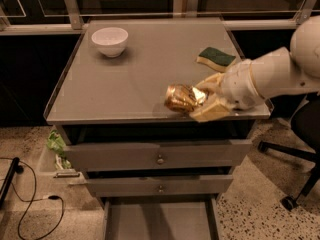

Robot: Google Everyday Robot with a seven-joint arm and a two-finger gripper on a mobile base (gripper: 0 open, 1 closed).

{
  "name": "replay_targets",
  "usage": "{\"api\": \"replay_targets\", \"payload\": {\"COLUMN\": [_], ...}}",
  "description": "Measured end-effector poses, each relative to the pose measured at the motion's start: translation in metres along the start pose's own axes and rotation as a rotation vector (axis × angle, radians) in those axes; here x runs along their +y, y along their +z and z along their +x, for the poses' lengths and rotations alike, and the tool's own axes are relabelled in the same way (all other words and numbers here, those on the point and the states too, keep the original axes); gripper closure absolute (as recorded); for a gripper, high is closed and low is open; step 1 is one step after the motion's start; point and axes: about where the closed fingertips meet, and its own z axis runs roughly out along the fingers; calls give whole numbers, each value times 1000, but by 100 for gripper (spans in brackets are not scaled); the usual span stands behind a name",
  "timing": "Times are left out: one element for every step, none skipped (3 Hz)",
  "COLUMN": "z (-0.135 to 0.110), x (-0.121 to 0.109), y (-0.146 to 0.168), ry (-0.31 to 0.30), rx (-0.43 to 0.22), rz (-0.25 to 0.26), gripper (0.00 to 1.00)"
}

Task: Place orange can into bottom drawer

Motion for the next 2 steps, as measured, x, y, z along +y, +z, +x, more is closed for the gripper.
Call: {"api": "replay_targets", "payload": {"z": [25,24], "x": [12,12], "y": [-11,-10], "ry": [42,40], "rx": [20,20], "rz": [9,9], "gripper": [100,100]}}
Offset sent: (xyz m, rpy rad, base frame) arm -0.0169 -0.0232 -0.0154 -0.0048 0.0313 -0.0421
